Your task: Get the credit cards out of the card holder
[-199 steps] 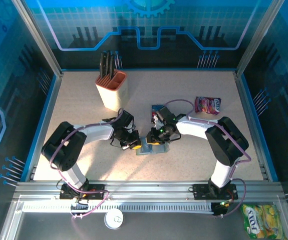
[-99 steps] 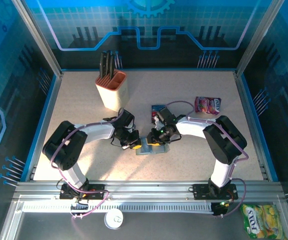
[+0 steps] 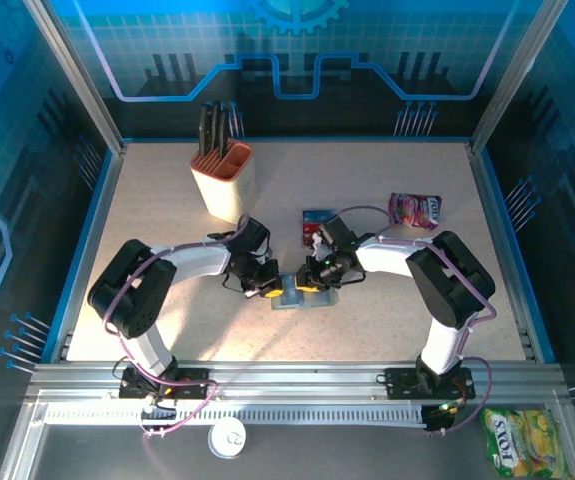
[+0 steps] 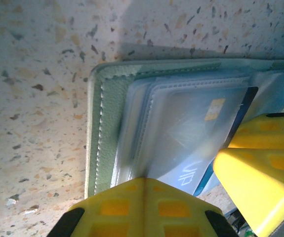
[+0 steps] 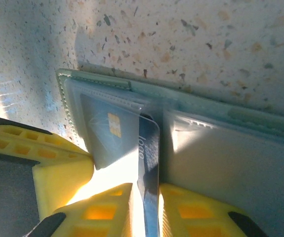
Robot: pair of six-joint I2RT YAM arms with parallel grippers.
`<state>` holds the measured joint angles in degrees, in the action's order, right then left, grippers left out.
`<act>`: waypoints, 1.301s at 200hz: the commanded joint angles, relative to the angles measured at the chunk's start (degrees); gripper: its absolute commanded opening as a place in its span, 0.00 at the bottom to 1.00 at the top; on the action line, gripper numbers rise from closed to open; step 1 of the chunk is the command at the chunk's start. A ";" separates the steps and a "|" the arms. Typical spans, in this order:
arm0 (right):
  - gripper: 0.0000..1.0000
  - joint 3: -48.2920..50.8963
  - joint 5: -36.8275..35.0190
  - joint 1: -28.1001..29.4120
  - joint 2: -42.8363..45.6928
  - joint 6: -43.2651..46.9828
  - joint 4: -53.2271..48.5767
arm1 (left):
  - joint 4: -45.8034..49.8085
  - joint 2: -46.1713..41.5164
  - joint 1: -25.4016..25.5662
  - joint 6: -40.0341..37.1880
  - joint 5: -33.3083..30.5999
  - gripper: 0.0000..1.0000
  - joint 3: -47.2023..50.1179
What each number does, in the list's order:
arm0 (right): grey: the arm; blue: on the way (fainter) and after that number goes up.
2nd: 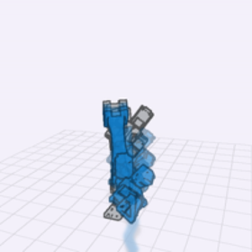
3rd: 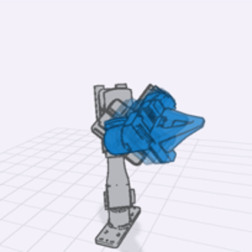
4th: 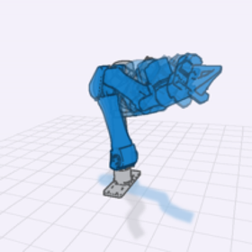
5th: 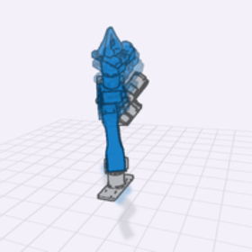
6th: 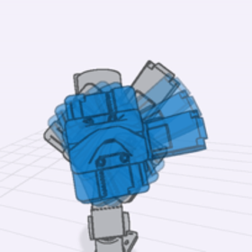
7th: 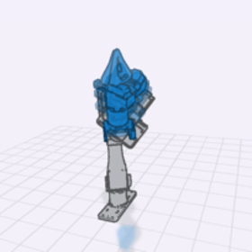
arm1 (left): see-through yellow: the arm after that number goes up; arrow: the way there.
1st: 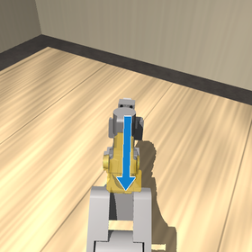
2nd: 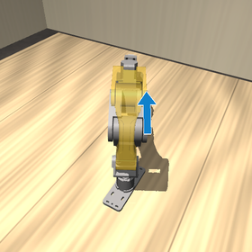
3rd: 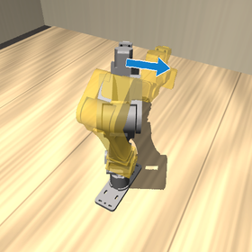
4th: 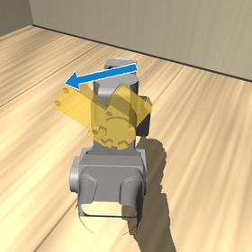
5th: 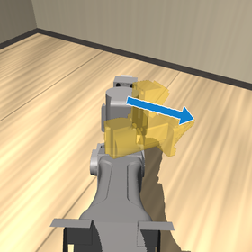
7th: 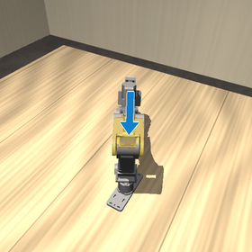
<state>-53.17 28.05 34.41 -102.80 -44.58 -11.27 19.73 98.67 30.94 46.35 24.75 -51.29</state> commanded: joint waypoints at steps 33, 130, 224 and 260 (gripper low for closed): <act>0.18 1.79 2.47 -0.84 2.67 -2.17 3.77 | 4.06 2.39 0.39 -1.25 -2.32 0.00 -0.07; 0.13 5.09 4.03 -2.34 3.89 -4.37 7.93 | 4.67 2.71 0.39 -1.35 -2.56 0.00 -0.09; 0.09 6.28 2.05 -4.51 7.32 -1.20 3.56 | 5.24 2.40 0.08 -1.72 -2.78 0.00 0.17; 0.08 4.73 -0.53 -5.41 10.06 2.64 -2.65 | 5.46 1.94 -0.07 -1.86 -2.52 0.00 -0.40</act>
<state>-47.31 29.95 30.15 -95.39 -45.58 -7.94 20.32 99.18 30.92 46.06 24.91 -51.75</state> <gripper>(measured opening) 0.085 0.054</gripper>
